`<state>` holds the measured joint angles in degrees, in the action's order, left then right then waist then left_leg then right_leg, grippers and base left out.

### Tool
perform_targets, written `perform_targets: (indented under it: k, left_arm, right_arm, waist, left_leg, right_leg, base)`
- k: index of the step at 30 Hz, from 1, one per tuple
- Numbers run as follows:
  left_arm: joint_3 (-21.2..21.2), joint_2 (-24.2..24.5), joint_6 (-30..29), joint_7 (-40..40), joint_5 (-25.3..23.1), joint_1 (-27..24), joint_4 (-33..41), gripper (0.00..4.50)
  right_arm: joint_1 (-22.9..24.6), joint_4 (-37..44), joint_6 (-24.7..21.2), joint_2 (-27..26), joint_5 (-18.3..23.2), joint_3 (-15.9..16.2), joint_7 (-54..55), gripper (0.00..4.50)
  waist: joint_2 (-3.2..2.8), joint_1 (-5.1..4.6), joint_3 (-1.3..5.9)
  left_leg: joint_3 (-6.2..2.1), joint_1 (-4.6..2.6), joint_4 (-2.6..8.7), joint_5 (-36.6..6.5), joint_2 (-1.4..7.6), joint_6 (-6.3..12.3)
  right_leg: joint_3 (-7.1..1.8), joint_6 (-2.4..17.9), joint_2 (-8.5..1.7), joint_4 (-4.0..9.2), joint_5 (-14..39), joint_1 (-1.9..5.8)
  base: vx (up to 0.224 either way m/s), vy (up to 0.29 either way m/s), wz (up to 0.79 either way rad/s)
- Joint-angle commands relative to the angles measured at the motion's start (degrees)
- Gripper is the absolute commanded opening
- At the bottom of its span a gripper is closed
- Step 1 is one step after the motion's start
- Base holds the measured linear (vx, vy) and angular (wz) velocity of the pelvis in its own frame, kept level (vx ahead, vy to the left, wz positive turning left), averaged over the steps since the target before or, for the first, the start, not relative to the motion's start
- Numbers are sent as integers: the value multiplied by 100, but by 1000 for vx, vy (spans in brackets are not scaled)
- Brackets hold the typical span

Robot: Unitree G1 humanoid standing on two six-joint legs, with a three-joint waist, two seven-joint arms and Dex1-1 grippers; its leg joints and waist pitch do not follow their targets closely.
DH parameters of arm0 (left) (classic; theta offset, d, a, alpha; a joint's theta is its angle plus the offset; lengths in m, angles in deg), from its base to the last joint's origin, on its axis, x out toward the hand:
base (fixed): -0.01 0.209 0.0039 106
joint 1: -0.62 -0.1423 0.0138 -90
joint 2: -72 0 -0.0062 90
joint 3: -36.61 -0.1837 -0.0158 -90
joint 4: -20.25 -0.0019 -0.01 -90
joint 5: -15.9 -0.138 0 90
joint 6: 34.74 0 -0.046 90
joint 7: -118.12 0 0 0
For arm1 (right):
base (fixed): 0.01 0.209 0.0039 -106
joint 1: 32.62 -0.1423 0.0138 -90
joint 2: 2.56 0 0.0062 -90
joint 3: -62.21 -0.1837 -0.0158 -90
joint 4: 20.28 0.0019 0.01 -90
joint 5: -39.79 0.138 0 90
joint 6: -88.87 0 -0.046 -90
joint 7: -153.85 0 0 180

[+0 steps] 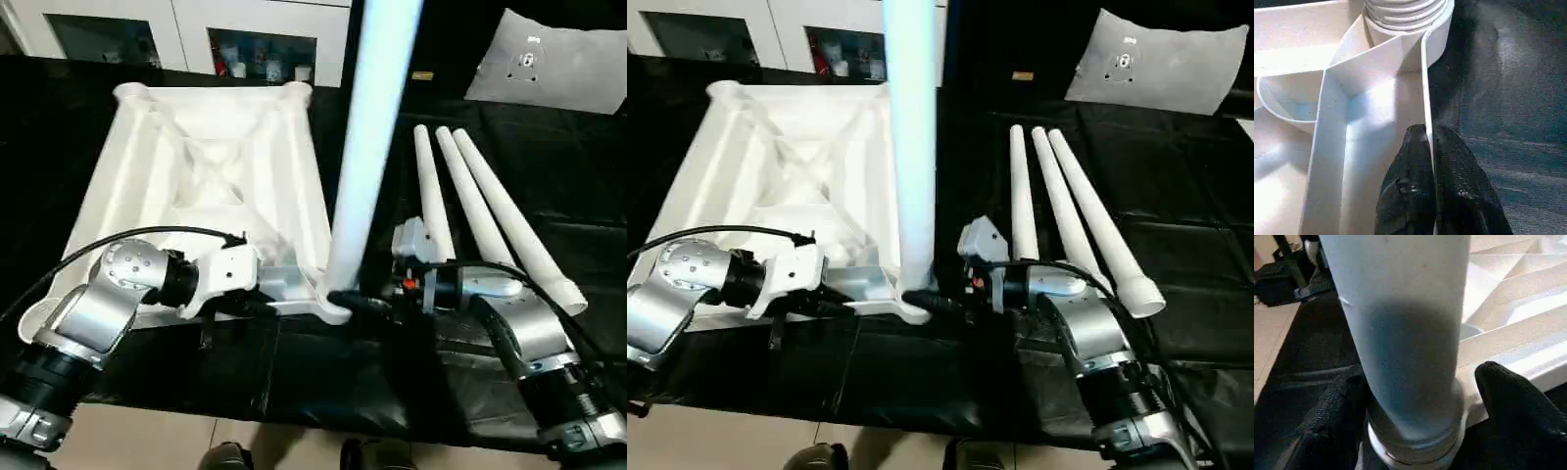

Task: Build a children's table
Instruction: Rotate leg to tighten

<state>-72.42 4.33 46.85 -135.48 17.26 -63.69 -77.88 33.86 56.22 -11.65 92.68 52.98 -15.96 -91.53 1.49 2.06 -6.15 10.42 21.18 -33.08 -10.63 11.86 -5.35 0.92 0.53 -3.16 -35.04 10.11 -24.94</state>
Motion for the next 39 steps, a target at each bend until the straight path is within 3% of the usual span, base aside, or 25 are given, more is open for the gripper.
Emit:
perform_targets:
  k: [1,10,20,23,25,26,29,30,33,36,39]
  left_arm:
    - [-231,31,196,-287,-57,67,-6,0]
    - [-218,66,414,-360,-96,158,-335,0]
    - [-184,45,442,-392,-79,199,-449,0]
    - [-78,-2,212,-240,-7,134,-353,0]
    - [276,-267,-634,416,242,-106,147,0]
    - [342,-336,-805,543,300,-154,267,0]
    - [431,-472,-1093,798,345,-236,484,0]
    - [476,-578,-1285,984,350,-302,654,0]
    - [586,-1170,-2068,1905,163,-493,1276,0]
    - [635,-1575,-2480,2444,54,-512,1518,0]
    - [726,-2540,-2722,3681,-265,-245,1365,0]
  right_arm:
    - [-11,77,15,90,-60,78,-97,330]
    - [11,167,-56,253,-29,260,-444,268]
    - [-10,95,-97,188,-49,360,-475,258]
    - [57,143,-188,115,-5,359,-372,257]
    - [195,187,-497,-266,-90,312,389,256]
    - [212,169,-505,-381,-135,294,599,256]
    - [219,112,-568,-626,-213,246,1023,256]
    - [223,85,-653,-811,-238,221,1296,256]
    - [171,-119,-892,-1663,-308,83,2422,256]
    - [108,-264,-976,-2115,-318,-72,3055,256]
    - [-153,-723,-990,-2796,-173,-593,4219,253]
  waist:
    - [-41,-17,352]
    - [-24,-9,345]
    - [-19,-19,341]
    - [-22,-22,338]
    - [-50,-29,336]
    - [-42,-42,314]
    - [-31,-77,289]
    - [-5,-111,280]
    - [-15,-200,275]
    - [-5,-261,276]
    - [1,-273,291]
  left_leg:
    - [28,-68,330,-786,74,346]
    - [29,-65,333,-743,81,362]
    - [27,-62,340,-799,80,328]
    - [28,-64,342,-836,81,313]
    - [25,-53,352,-785,93,243]
    - [25,-62,367,-933,94,191]
    - [-3,-50,397,-1210,69,57]
    - [-16,-34,403,-1295,64,33]
    - [-34,-18,414,-1352,67,-32]
    - [-32,-28,405,-1297,62,-22]
    - [-7,-45,388,-1184,61,35]
  right_leg:
    - [-194,1445,-284,340,523,357]
    - [-196,1431,-289,333,518,356]
    - [-195,1401,-291,350,677,350]
    - [-195,1402,-290,352,708,349]
    - [-201,1449,-299,333,611,359]
    - [-195,1429,-297,377,848,334]
    - [-194,1176,-300,436,1615,333]
    - [-193,1086,-301,464,1839,325]
    - [-195,976,-300,478,2064,298]
    - [-204,968,-290,496,2005,275]
    - [-209,1043,-259,482,1554,260]
  base:
    - [0,0,0]
    - [0,0,0]
    - [0,0,0]
    - [0,0,0]
    - [0,0,0]
    - [0,0,0]
    - [0,0,0]
    - [0,0,0]
    - [0,0,0]
    - [0,0,0]
    - [0,0,0]
